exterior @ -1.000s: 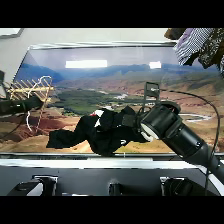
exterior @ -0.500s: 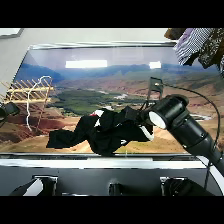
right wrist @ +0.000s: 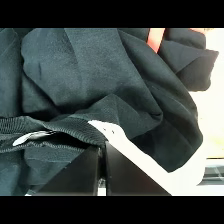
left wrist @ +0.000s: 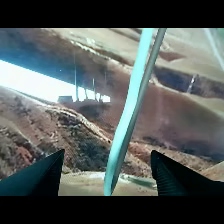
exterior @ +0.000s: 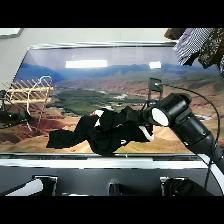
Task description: Fold the clothes and pants, and hang the long-sleeved shirts on hangers.
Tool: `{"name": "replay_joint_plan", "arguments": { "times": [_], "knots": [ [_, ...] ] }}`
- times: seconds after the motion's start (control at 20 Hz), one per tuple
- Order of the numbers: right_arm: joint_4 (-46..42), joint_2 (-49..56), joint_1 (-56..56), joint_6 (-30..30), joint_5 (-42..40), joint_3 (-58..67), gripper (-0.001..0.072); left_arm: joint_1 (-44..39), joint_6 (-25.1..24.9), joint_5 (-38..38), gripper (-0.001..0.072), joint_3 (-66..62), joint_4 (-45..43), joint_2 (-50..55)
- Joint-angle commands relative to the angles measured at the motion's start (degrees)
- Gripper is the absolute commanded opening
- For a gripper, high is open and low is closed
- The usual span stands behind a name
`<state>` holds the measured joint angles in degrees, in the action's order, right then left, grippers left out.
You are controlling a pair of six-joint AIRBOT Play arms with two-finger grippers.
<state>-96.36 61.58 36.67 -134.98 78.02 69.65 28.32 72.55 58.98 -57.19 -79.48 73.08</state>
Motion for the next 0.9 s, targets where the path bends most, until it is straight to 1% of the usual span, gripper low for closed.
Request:
{"name": "replay_joint_plan", "arguments": {
  "times": [0.0,0.05,0.2,0.25,0.3,0.45,0.7,0.75,0.8,0.85],
  "knots": [
    [0.0,0.0,0.0,0.4,0.3,0.0,0.004,-0.2,-3.2,0.3,0.0592,0.0,0.4,4.1],
    [-0.2,0.0,0.0,0.4,0.3,0.0,0.004,-0.3,-3.7,0.5,0.0593,0.0,0.5,5.0],
    [-0.3,0.0,0.0,0.2,1.2,0.0,0.004,-1.4,-8.2,0.6,0.058,0.0,0.4,6.7],
    [-0.3,0.0,0.0,0.2,1.5,0.0,0.004,-1.6,-9.6,0.6,0.0456,0.0,0.4,6.9],
    [-0.3,0.0,0.0,0.1,1.6,0.0,0.004,-1.6,-11.0,0.5,0.043,0.0,0.4,7.1],
    [-1.1,0.0,0.0,-0.9,1.4,0.0,0.004,-1.6,-11.3,0.6,0.0431,0.1,0.5,8.3],
    [-1.6,0.0,0.0,-0.9,1.6,0.0,0.004,-1.6,-11.3,0.1,0.0432,3.0,0.4,8.8],
    [-1.7,0.0,0.0,-0.9,1.6,0.0,0.004,-1.6,-11.3,-0.2,0.0413,3.5,0.4,8.8],
    [-1.6,0.0,0.0,-0.9,1.6,0.0,0.004,-1.6,-11.3,-0.3,0.0378,4.0,0.4,8.8],
    [-1.7,0.0,0.0,-0.9,1.6,0.0,0.004,-1.6,-11.3,-0.3,0.0378,4.5,0.4,8.8]
  ]
}}
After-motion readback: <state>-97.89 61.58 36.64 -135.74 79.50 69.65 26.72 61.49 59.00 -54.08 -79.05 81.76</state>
